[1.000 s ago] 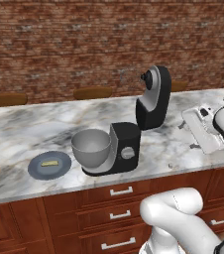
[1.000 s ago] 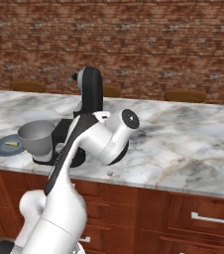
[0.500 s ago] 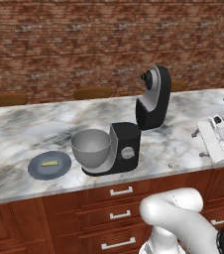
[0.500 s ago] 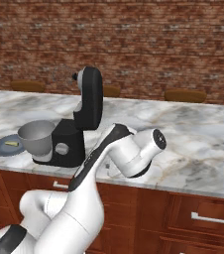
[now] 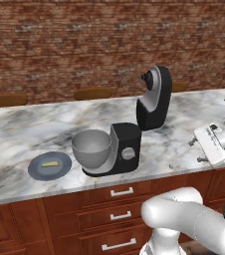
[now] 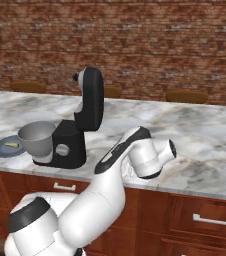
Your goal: Add butter and sugar cubes to the stand mixer bowl and then turn on the stand mixer to begin making frosting.
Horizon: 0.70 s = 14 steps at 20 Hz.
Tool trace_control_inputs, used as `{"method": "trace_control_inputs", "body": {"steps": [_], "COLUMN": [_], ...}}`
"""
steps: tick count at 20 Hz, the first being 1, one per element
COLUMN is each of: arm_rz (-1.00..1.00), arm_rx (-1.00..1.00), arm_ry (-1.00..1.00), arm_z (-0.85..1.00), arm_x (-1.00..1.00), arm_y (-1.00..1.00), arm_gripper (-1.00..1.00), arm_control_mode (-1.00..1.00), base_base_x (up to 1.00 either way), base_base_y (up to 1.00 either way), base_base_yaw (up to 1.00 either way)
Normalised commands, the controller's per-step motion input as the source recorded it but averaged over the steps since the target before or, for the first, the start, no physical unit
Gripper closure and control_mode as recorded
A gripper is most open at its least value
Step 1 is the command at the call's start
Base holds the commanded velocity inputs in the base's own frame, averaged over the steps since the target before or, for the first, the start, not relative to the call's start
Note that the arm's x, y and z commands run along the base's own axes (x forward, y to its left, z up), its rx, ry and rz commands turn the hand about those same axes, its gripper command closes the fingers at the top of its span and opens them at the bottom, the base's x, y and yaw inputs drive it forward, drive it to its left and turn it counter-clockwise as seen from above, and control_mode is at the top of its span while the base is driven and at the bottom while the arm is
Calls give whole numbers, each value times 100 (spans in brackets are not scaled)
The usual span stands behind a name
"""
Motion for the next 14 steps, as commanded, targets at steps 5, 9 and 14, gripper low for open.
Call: {"method": "trace_control_inputs", "body": {"steps": [5,9,14], "arm_rz": [-2,-4,-6], "arm_rx": [21,15,13], "arm_ry": [21,12,8], "arm_z": [-34,-41,-35], "arm_x": [3,0,4], "arm_y": [1,0,5], "arm_gripper": [-100,-100,-100], "arm_control_mode": [-100,-100,-100], "base_base_x": [0,0,0], "base_base_y": [0,0,0], "base_base_yaw": [0,0,0]}}
